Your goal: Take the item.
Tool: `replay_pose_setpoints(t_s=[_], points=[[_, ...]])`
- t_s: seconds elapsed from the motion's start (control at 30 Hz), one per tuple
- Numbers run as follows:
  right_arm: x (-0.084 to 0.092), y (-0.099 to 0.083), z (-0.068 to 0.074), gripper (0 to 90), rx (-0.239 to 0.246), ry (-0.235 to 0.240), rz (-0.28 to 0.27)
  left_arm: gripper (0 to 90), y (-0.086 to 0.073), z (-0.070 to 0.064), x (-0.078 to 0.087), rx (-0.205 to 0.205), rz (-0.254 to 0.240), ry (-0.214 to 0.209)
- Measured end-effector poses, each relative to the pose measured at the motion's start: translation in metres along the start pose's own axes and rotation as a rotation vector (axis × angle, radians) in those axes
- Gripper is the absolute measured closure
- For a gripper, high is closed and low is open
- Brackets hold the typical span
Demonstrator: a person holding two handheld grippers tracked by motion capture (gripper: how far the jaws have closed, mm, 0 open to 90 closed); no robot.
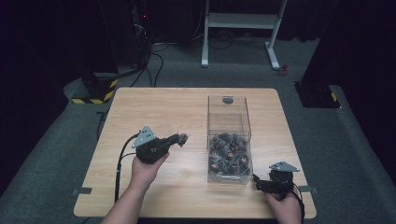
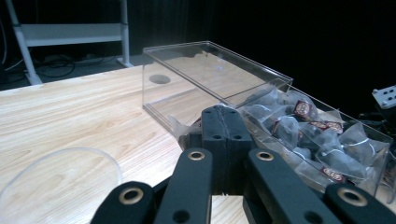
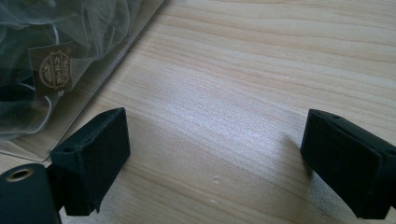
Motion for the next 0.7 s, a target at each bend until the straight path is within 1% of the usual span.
replay_pose_setpoints(t_s=[0.7], points=[[0.000,0.000,0.000,7.9,-0.001,-0.001,0.000,90.0,0.003,0.029,0.023,0.017,-0.022,0.073]])
Point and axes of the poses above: each handheld gripper's, and its own axes: x roughly backward along the jaws, y roughly out of its top, z roughly to its left, the point moved 6 cm from there along -x, roughly forward along the jaws, and after that the axes turned 6 degrees about -z, right-handed, at the moved point
